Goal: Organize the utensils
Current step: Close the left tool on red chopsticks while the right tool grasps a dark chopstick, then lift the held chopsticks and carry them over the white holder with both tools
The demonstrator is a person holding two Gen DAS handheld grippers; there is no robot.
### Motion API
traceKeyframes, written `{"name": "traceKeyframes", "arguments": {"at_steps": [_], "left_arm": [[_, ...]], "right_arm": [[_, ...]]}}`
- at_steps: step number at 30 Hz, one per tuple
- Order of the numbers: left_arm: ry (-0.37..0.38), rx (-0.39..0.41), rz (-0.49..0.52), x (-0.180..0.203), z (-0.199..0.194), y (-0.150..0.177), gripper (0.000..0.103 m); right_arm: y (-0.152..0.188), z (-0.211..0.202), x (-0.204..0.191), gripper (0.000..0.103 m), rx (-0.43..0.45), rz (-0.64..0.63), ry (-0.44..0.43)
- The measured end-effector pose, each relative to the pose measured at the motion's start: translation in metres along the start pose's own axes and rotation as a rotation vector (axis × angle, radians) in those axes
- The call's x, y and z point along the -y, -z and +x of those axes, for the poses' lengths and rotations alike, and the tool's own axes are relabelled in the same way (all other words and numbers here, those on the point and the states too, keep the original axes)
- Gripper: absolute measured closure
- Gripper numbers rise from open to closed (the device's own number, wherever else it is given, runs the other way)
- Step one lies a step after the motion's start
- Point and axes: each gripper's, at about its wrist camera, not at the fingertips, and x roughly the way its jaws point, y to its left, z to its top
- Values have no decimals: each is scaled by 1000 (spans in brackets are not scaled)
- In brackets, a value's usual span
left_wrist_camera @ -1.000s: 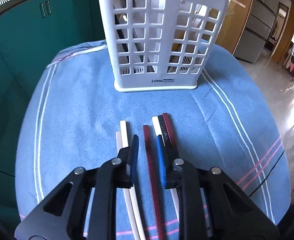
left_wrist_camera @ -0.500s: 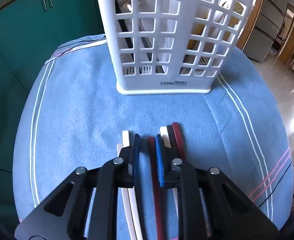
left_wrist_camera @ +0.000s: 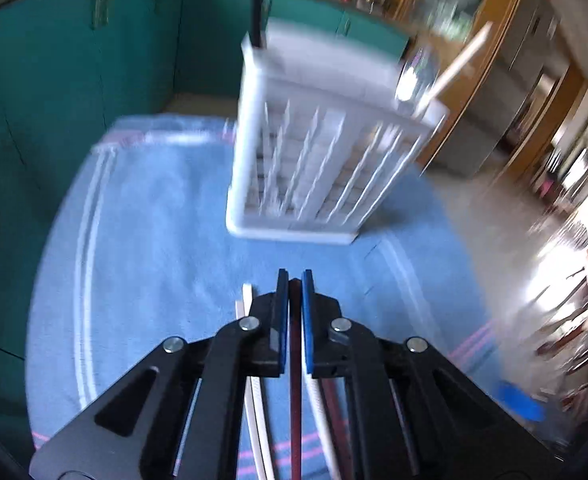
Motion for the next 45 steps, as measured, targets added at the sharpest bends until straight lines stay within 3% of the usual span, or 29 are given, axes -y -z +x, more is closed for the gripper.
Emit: {"name": "traceKeyframes", "arguments": {"at_steps": [5,13,21,31,34,36,38,39,41,45], "left_arm": [[-15,63,14,-16,-46,-9,97],[-71,97,-48,-69,-64,-16,97],[-42,89,-76,-82,-65,-20,97],[-33,81,-61,-74,-61,-17,97],[-34,81,-56,-73,-61,-16,97],[-33,81,-57,-74,-61,-16,97],[-34,81,-59,-74,-61,-16,97],[-34,81,-60,-74,-60,-16,97],[-34,81,-61,-73,-60,-17,97],[-33,82,-61,-73,-60,-17,97]], "right_arm": [[-45,73,-20,24,-92,-71,87],[-59,152,-39,24,-187,-197,242],[-55,163,-41,24,-186,-258,364],[-51,177,-49,24,-237,-285,374],[-53,178,-48,24,-214,-285,383],[-52,179,-49,37,-212,-290,383],[-59,185,-53,59,-228,-295,369],[-62,188,-54,63,-240,-292,357],[-68,193,-57,90,-265,-276,324],[-74,193,-55,96,-275,-231,276]]}}
